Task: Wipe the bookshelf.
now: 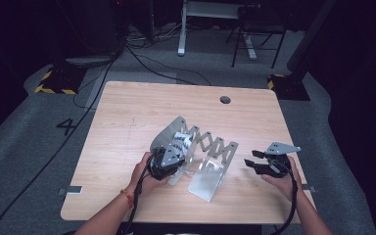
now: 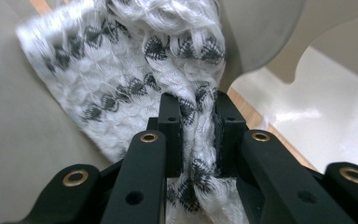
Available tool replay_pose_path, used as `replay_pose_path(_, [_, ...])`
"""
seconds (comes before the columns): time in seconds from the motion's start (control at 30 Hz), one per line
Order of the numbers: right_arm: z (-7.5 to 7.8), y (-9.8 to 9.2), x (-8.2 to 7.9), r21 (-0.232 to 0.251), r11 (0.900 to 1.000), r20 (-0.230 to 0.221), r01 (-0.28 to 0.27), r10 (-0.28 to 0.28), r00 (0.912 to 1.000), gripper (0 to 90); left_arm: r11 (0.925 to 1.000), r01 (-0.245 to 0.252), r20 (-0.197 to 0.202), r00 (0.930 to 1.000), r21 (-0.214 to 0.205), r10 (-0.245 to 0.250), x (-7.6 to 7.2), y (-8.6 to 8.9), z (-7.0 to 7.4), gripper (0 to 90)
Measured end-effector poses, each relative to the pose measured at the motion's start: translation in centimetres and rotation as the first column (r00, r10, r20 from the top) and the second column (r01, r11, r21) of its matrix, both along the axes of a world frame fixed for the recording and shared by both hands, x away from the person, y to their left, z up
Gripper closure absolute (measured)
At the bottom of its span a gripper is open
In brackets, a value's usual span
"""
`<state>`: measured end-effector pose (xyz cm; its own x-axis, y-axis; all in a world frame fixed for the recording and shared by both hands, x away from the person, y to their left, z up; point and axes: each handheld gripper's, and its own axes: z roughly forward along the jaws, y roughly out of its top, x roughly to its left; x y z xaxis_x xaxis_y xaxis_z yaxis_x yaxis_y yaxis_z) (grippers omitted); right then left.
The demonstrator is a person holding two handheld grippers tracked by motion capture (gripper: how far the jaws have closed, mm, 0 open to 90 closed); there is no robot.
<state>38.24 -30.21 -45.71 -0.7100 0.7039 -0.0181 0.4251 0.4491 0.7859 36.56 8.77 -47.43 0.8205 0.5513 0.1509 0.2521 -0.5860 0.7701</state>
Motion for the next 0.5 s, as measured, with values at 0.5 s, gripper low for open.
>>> replay_pose_path(0.5, [-2.1, 1.0, 0.3, -0.005, 0.9999, -0.045, -0.016, 0.016, 0.9989, 47.7, 0.9994, 0.011, -0.067, 0.9977, 0.033, -0.008, 0.6, -1.0, -2.7, 63.5])
